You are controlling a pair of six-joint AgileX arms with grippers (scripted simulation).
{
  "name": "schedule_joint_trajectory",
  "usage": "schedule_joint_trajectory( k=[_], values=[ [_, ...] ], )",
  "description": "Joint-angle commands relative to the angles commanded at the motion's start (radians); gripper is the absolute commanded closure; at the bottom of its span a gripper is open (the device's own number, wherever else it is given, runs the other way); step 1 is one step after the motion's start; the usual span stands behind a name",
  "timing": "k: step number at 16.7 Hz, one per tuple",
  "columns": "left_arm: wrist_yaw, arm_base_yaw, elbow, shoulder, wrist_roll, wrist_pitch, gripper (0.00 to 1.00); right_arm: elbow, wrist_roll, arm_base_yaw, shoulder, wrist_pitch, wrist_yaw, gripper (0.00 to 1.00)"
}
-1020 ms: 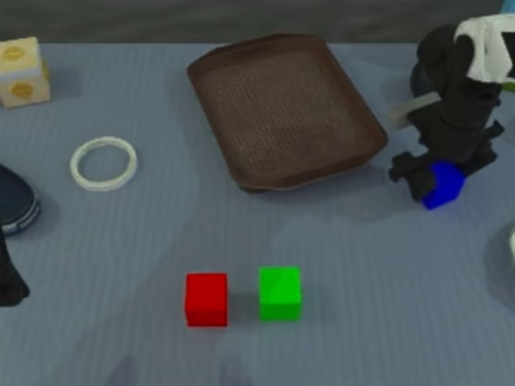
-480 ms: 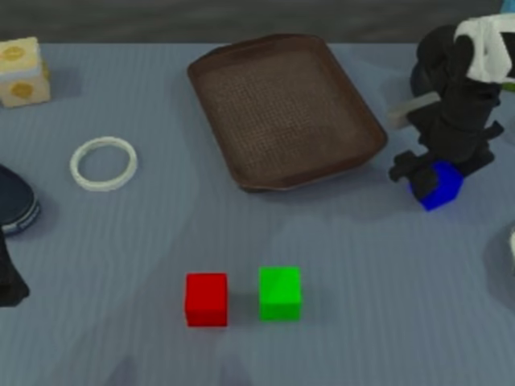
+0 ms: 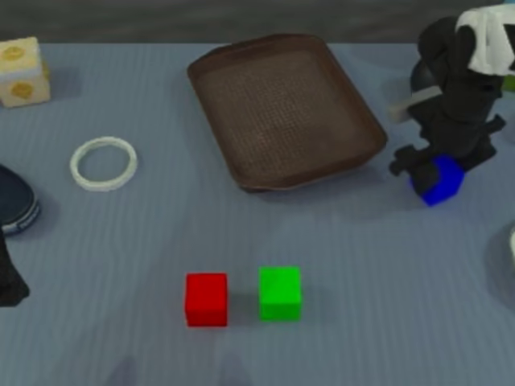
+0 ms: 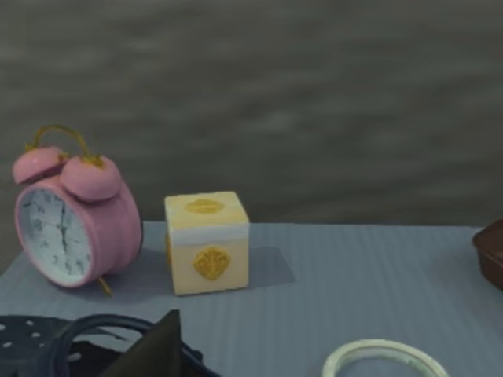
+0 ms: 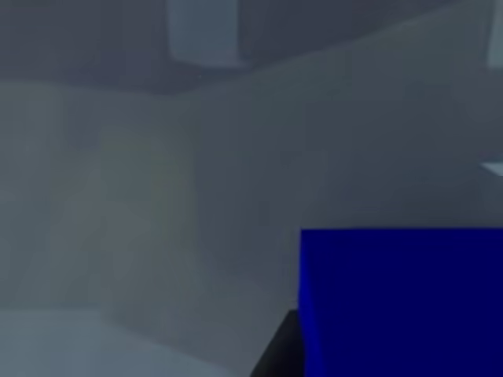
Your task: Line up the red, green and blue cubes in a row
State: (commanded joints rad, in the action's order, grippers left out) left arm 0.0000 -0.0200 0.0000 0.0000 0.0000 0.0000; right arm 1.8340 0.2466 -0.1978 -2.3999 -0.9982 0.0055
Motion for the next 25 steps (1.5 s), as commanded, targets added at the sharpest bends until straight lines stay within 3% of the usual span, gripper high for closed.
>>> schedule_joint_trajectory(
  k=[5,13,17,25],
  values=[
    [0.000,0.000,0.000,0.000,0.000,0.000,0.00,0.102,0.000,-0.006,0.057,-0.169,-0.001,1.00],
    [0.000,0.000,0.000,0.000,0.000,0.000,0.00,0.090,-0.037,-0.023,0.080,-0.175,-0.001,1.00],
    [0.000,0.000,0.000,0.000,0.000,0.000,0.00,-0.017,-0.219,-0.118,0.158,-0.147,-0.001,1.00],
    [0.000,0.000,0.000,0.000,0.000,0.000,0.00,-0.349,-0.779,-0.385,0.392,-0.068,-0.005,1.00]
  ],
)
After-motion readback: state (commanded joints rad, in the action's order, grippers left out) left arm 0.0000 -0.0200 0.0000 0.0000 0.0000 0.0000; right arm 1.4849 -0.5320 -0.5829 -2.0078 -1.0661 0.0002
